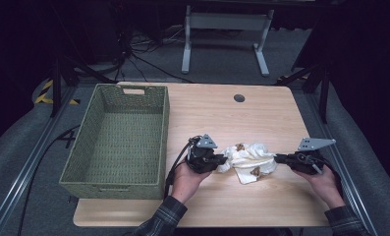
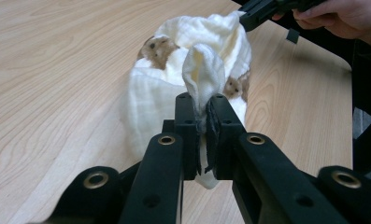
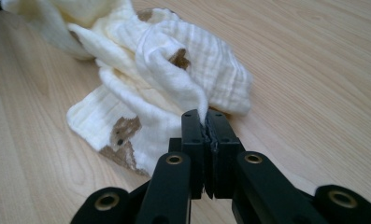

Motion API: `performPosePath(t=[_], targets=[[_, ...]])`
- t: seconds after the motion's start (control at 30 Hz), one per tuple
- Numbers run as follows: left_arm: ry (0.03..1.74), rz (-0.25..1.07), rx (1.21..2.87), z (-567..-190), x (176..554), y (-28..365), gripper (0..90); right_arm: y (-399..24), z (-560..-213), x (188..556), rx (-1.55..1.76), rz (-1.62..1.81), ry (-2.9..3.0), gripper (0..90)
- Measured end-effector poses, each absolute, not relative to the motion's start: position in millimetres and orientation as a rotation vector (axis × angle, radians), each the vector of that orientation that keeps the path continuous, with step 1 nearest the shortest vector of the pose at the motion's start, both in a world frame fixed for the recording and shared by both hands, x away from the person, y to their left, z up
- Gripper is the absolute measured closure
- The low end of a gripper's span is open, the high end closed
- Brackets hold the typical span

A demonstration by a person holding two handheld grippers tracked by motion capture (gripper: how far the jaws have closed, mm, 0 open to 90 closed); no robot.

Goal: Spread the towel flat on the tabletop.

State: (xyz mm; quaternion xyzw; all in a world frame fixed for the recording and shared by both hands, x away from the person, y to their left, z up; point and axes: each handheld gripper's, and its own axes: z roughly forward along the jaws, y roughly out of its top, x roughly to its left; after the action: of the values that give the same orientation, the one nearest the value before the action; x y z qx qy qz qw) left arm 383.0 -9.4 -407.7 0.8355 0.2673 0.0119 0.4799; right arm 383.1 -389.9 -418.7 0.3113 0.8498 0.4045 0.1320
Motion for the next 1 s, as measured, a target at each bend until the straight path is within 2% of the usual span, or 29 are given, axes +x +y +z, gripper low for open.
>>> performPosePath(t=[0.37, 0.43, 0.5, 0.6, 0.63, 0.77, 1.0], targets=[[0.786, 0.083, 2.058, -415, 391, 4, 84.2, -416, -425, 402, 1.000, 1.094, 2.434, 87.3], [0.798, 0.100, 2.080, -418, 392, 5, 83.5, -417, -426, 403, 1.013, 1.102, 2.424, 83.9], [0.800, 0.109, 2.075, -417, 392, 5, 78.5, -416, -423, 400, 0.997, 1.107, 2.410, 77.2], [0.795, 0.122, 2.075, -414, 390, 3, 73.4, -414, -420, 397, 0.984, 1.128, 2.400, 73.8], [0.787, 0.131, 2.075, -413, 390, 3, 69.3, -413, -418, 395, 0.969, 1.129, 2.393, 72.6], [0.793, 0.142, 2.062, -410, 387, 3, 62.3, -405, -413, 386, 0.937, 1.170, 2.409, 72.2], [0.757, 0.128, 2.083, -410, 376, 1, 61.8, -375, -419, 367, 0.843, 1.207, 2.531, 73.6]])
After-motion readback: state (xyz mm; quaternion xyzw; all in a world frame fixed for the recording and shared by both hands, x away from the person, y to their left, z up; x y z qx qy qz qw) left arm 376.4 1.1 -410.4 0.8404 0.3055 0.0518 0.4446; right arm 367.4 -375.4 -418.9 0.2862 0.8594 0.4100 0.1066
